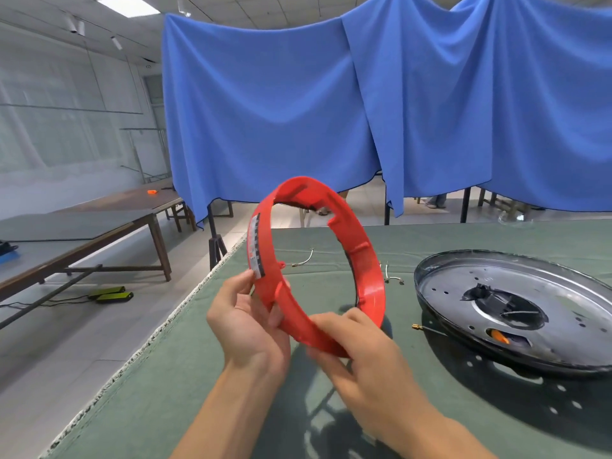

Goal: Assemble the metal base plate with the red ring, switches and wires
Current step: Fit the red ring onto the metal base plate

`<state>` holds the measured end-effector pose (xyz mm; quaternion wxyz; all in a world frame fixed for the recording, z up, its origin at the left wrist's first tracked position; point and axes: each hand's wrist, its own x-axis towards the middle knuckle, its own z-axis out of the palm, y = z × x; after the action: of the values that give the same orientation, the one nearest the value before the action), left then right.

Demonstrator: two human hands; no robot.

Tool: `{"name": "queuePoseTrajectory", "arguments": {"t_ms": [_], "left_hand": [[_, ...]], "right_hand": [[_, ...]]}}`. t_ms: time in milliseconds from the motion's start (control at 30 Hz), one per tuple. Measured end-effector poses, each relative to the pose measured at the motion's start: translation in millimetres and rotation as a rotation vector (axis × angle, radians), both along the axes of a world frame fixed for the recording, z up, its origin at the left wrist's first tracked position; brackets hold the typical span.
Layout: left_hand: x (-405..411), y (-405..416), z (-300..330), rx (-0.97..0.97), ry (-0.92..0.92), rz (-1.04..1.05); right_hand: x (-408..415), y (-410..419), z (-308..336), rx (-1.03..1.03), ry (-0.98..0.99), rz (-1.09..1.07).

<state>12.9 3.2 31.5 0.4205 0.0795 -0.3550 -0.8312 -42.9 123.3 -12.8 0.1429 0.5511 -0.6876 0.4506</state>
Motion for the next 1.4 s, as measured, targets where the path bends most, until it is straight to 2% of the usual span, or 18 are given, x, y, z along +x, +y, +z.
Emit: {"name": "queuePoseTrajectory", "arguments": {"t_ms": [100, 200, 333, 400, 500, 600, 700, 767, 833, 933, 1000, 1067, 1133, 1233, 1300, 1400], "left_hand": [[-1.3, -4.6, -4.1, 0.063, -0.031, 0.007], [-6.3, -5.7, -11.0, 0.102, -0.063, -0.025], [-11.9, -7.7, -17.5, 0.115, -0.249, -0.121], [-12.8, -7.3, -20.3, 0.141, -0.323, -0.094], [-13.0, -5.9, -25.8, 0.132, -0.314, 0.042], [-10.3, -7.2, -24.7, 0.237, -0.229, 0.048], [-10.3, -11.4, -28.6, 0.345, -0.266, 0.062], [-11.2, -14.0, -34.6, 0.334, -0.340, 0.109], [-11.9, -16.8, -39.8, 0.208, -0.482, 0.148], [-12.5, -21.3, -45.5, -0.186, -0.737, 0.368], [-7.1, -15.9, -46.8, -0.523, -0.761, 0.557], [-1.9, -3.4, -46.4, -0.936, -0.676, 0.715], [-1.8, 11.5, -48.6, -1.264, -0.605, 0.675], [-7.0, 29.5, -54.6, -1.606, -0.592, 0.503], [-10.5, 35.3, -59.0, -1.728, -0.640, 0.425], [-13.0, 29.7, -65.1, -1.798, -0.725, 0.403]], "right_hand": [[-13.3, 5.4, 4.1, -0.038, 0.030, -0.051], [-23.3, 9.5, 7.4, -0.003, 0.156, -0.116], [-36.5, 16.1, 8.4, 0.062, 0.389, -0.312], [-38.8, 19.2, 7.6, 0.079, 0.445, -0.368], [-36.1, 20.7, 5.6, 0.097, 0.466, -0.373], [-29.7, 18.6, 5.6, 0.117, 0.498, -0.353], [-22.6, 14.1, 1.5, 0.176, 0.529, -0.344], [-24.5, 13.8, 0.2, 0.185, 0.510, -0.368], [-32.6, 17.4, -0.1, 0.176, 0.472, -0.392], [-45.5, 28.2, -1.5, 0.200, 0.421, -0.395], [-48.1, 33.9, -3.3, 0.235, 0.391, -0.400], [-46.7, 34.3, -6.7, 0.262, 0.346, -0.378], [-45.4, 33.8, -7.9, 0.284, 0.304, -0.358], [-43.8, 36.4, -5.5, 0.307, 0.235, -0.344], [-40.3, 42.7, 0.1, 0.284, 0.198, -0.399], [-35.8, 55.1, 11.6, 0.172, 0.181, -0.679]]}}
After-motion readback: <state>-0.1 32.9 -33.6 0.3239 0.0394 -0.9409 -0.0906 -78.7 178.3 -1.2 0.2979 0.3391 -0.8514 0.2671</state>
